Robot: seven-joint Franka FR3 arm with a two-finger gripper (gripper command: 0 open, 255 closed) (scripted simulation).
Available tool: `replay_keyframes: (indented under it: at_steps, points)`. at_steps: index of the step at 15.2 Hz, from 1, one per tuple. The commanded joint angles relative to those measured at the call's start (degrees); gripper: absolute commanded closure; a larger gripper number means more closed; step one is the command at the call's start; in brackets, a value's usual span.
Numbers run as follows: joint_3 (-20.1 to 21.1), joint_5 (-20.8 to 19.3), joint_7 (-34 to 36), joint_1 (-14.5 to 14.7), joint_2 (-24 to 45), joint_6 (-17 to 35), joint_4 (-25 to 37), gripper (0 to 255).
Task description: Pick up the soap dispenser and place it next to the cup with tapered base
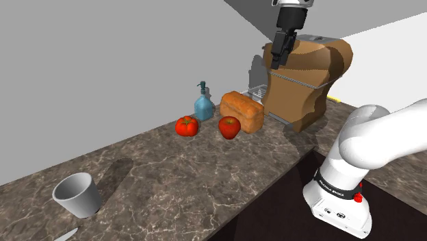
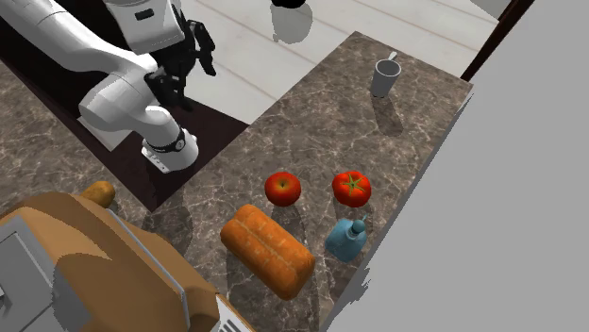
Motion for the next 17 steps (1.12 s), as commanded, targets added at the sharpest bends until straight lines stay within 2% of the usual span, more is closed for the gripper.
replay_keyframes:
  at_steps: [1, 9, 17]
  points:
    - [0.0, 0.0, 0.0, 0.0, 0.0, 0.0, 0.0, 0]
    - [-0.87, -0.07, -2.14, 0.29, 14.85, 12.54, 3.11, 0]
    - [-1.76, 0.61, -4.2, 0.67, 31.27, 21.61, 11.23, 0]
